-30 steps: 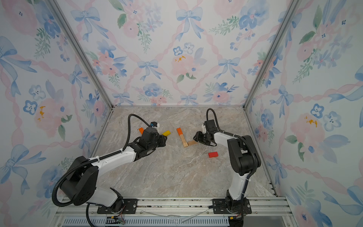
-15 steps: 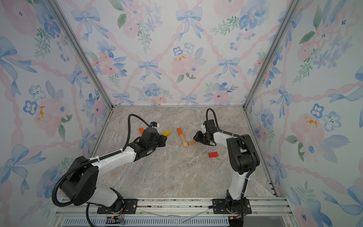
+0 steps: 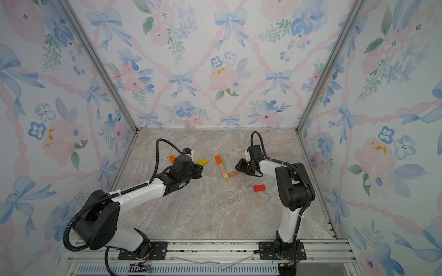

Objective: Assemble the letter v with building blocks
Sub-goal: Assemble the building block at the center of the board.

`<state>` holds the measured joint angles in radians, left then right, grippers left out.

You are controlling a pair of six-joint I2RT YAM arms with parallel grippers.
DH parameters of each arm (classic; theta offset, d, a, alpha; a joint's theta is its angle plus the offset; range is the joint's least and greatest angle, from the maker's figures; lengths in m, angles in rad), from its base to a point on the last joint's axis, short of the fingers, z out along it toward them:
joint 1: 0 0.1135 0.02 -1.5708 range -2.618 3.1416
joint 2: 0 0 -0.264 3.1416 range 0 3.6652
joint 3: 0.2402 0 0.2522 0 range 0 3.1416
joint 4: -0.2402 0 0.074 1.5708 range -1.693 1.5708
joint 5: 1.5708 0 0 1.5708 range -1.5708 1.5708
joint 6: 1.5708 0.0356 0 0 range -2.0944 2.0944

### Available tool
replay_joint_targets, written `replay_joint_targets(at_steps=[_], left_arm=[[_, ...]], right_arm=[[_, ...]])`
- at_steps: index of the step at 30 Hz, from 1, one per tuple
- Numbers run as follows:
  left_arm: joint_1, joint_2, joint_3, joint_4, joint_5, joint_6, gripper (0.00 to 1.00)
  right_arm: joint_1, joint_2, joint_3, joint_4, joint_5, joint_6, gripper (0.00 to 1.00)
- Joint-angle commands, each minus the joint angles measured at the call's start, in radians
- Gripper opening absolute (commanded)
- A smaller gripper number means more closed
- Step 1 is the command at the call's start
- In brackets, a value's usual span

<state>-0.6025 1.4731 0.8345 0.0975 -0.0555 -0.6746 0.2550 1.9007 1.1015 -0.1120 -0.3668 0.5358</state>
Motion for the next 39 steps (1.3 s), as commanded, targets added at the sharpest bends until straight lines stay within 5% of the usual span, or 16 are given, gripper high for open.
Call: replay_joint_targets(at_steps=[1,39], left_arm=[[-0.006,0.012,0.018,-0.022,-0.015,0.003,0.20],[-0.006,0.012,0.011,-0.024,-0.017,0.003,0.20]], right_arm=[[0.003,0.032,0.015,-0.025,0.000,0.012,0.43],[0.007,0.012,-0.011,-0.041,0.021,0.022,0.30]])
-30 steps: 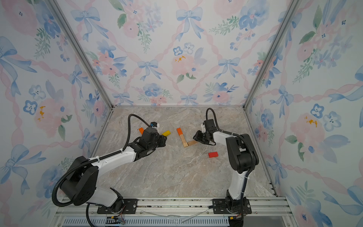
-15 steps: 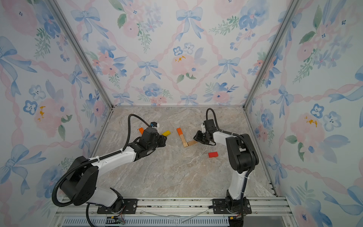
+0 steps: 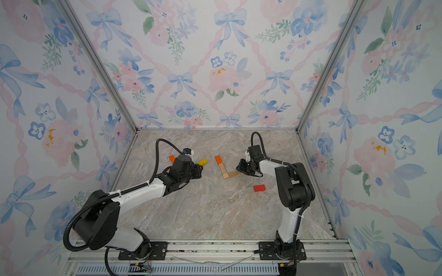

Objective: Assemble the letter v with building blocks
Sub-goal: Assemble the building block at the center of the board.

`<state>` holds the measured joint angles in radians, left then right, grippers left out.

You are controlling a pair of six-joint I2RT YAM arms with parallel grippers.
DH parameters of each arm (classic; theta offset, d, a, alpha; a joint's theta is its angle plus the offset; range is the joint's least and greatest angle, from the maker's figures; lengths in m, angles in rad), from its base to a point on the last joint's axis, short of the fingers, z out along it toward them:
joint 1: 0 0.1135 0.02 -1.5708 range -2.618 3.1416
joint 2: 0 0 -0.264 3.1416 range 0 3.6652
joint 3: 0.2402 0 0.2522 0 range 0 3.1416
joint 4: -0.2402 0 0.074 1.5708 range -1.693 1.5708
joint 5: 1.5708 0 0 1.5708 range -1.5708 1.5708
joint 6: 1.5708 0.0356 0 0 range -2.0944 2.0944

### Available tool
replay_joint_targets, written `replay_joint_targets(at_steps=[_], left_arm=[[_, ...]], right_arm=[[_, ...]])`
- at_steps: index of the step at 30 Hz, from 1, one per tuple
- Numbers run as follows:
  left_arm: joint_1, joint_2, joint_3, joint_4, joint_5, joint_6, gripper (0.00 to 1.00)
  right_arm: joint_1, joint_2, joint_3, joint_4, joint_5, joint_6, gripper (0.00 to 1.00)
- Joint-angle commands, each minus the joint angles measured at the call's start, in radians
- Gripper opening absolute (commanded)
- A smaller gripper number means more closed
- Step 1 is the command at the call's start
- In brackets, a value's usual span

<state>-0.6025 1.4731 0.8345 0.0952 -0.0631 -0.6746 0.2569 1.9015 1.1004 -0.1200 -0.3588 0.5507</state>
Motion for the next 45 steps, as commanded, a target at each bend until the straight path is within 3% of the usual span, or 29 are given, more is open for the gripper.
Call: replay_joint_targets(at_steps=[1,29,38,45], left_arm=[[-0.006,0.011,0.011,-0.022,-0.009,0.003,0.20],[-0.006,0.010,0.012,-0.022,-0.007,0.003,0.20],[-0.007,0.010,0.029,-0.026,0.000,0.021,0.20],[-0.015,0.026,0.059,-0.021,0.007,0.056,0.21]], right_arm=[[0.005,0.011,-0.010,-0.033,0.015,0.007,0.30],[0.006,-0.007,-0.008,-0.053,0.046,0.005,0.28],[-0.001,-0.051,0.002,-0.072,0.059,0.002,0.50],[-0.016,-0.148,0.003,-0.120,0.082,-0.010,0.55]])
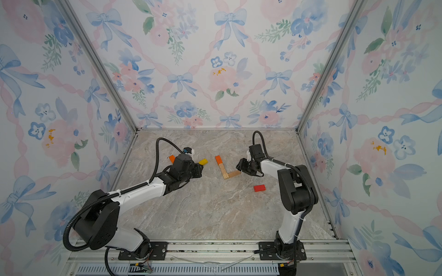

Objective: Assemble the letter v with building blocks
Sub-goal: Assemble the building block at the center of the board.

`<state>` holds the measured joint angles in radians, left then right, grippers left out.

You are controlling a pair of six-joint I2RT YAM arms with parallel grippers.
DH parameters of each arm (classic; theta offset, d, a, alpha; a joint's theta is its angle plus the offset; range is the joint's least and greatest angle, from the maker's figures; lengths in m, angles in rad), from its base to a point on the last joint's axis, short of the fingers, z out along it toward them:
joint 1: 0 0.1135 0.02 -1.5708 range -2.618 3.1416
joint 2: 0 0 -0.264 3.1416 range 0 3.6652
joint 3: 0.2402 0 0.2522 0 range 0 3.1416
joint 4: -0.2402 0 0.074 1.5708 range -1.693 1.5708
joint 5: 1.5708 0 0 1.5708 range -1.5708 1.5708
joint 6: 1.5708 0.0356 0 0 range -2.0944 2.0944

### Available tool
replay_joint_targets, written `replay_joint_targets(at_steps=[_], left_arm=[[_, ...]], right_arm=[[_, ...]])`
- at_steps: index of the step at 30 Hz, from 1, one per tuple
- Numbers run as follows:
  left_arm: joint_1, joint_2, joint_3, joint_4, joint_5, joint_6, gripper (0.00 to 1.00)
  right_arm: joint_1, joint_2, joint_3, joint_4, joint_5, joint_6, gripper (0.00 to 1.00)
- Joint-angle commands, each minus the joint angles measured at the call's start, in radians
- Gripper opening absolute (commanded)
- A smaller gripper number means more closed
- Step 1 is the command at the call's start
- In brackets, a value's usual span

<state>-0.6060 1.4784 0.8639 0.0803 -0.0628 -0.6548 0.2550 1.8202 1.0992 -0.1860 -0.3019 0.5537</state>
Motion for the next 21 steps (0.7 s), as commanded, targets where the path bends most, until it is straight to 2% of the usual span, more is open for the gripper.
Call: replay_joint_targets(at_steps=[1,6,13,21], left_arm=[[-0.013,0.028,0.038,-0.004,0.012,0.041,0.21],[-0.040,0.076,0.098,-0.025,0.024,0.081,0.22],[-0.122,0.136,0.215,-0.081,0.042,0.190,0.27],[-0.185,0.229,0.327,-0.100,0.155,0.263,0.36]], right_arm=[[-0.018,-0.091,0.004,-0.070,0.032,-0.020,0.56],[-0.042,-0.222,-0.043,-0.102,0.065,-0.028,0.57],[-0.080,-0.393,-0.146,-0.132,0.101,-0.020,0.58],[-0.130,-0.579,-0.246,-0.172,0.128,-0.011,0.60]])
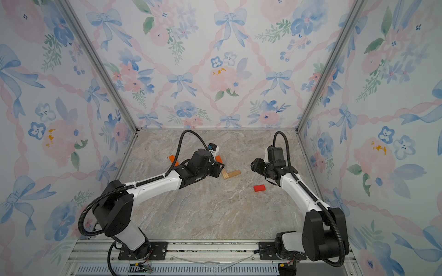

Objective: Assemble the letter v with building blocks
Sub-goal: Assemble the building block at the center of the board, then pick up the building block from the center of the board.

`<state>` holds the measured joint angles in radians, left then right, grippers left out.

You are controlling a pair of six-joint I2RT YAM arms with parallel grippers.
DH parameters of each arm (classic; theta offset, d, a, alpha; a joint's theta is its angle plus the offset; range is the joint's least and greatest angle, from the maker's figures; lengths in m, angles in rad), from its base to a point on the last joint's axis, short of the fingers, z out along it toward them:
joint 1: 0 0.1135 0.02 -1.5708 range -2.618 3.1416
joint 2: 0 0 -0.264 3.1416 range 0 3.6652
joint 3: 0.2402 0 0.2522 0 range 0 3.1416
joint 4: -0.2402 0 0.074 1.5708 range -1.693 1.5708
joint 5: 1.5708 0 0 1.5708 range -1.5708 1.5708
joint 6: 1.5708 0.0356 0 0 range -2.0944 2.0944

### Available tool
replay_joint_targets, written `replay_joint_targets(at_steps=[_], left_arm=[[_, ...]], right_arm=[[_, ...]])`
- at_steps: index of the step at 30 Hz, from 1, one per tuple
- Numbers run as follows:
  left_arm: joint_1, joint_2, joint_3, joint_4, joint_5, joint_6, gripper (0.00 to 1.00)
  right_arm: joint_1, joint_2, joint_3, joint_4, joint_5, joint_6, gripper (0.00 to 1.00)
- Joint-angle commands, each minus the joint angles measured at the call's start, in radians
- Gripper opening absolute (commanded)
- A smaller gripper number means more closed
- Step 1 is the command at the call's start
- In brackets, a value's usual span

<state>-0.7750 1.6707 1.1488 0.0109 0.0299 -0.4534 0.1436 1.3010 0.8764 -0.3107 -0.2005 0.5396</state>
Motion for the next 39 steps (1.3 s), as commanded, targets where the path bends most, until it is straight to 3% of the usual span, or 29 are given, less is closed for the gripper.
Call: replay_joint_targets(at_steps=[1,7,21,33,39], left_arm=[[-0.024,0.053,0.059,-0.038,0.076,0.075,0.38],[-0.086,0.165,0.192,-0.114,0.153,0.167,0.47],[-0.201,0.427,0.477,-0.253,0.179,0.336,0.67],[-0.256,0.601,0.661,-0.307,0.170,0.443,0.73],[-0.273,0.663,0.707,-0.308,0.100,0.479,0.74]], right_arm=[[-0.024,-0.083,-0.033,-0.057,0.034,0.001,0.60],[-0.050,-0.193,-0.087,-0.121,0.062,-0.016,0.61],[-0.183,-0.446,-0.174,-0.236,0.073,-0.037,0.65],[-0.275,-0.534,-0.161,-0.311,0.042,-0.092,0.67],[-0.312,-0.560,-0.166,-0.323,0.025,-0.107,0.67]])
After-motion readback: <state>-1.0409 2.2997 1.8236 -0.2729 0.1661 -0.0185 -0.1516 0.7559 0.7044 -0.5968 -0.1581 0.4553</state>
